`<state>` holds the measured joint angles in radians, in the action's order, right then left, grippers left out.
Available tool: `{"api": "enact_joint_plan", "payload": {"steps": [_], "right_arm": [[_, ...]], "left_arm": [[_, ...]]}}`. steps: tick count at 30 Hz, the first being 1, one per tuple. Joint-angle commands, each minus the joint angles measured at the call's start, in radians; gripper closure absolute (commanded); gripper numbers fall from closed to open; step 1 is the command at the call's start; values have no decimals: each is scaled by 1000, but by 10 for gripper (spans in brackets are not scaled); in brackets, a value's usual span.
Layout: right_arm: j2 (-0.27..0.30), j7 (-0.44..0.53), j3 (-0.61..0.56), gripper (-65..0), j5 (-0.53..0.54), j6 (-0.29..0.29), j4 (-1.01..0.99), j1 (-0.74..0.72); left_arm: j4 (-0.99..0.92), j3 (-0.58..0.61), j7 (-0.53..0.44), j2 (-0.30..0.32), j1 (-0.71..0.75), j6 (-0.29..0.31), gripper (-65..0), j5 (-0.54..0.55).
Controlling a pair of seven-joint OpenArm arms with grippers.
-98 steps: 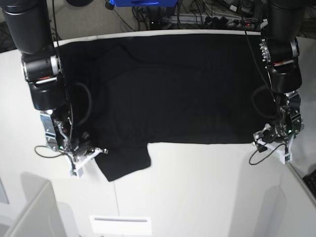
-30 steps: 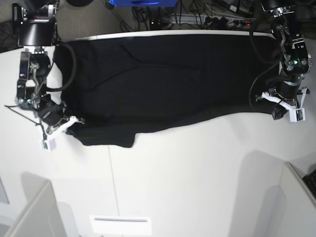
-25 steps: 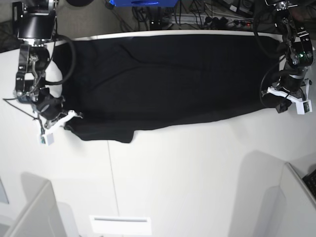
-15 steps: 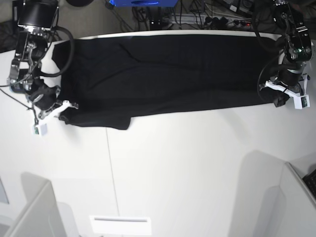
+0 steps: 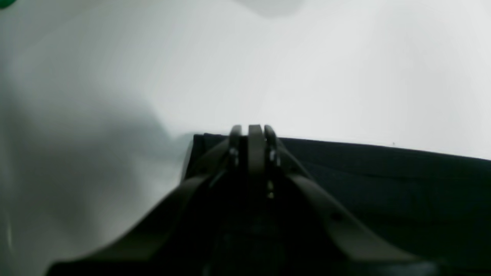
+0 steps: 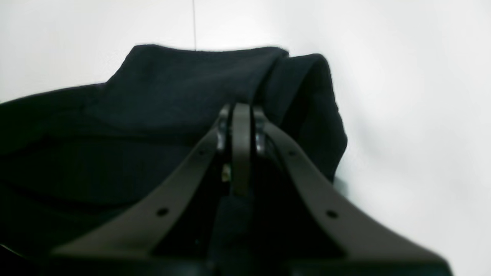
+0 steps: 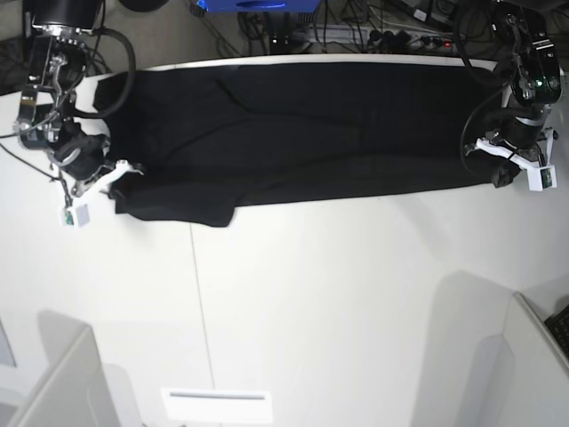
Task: Fold the T-shirt properly
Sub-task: 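Fold the held hem over onto the collar edge with both grippers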
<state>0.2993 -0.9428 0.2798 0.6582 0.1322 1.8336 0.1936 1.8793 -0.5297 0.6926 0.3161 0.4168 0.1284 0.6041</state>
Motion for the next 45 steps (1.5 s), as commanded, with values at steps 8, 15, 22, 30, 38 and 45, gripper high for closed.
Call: {"api": "enact_joint_plan", "payload": {"steps": [8,15,22,30,38,45], "right_arm": [[13,18,9,0,10,4,99,60],[-41,-46,115,0,10,7,122,94],[-45,-103,141,0,10,8,162,129],[-90,-103,143,0,10,8,163,194],[-96,-103,177,0,10,8,165,243],[-113,-100,174,0,4,8,154,244]], "left_arm": [[58,-11,-24,13,54,1,0,7],[56,-11,-24,16,75,1,0,7],[70,-60,-24,15,106,1,0,7],[72,-65,-24,16,144,3,0,7],[72,-69,-24,16,202,3,0,7],[65,-63,-24,15,228,3,0,1]]}}
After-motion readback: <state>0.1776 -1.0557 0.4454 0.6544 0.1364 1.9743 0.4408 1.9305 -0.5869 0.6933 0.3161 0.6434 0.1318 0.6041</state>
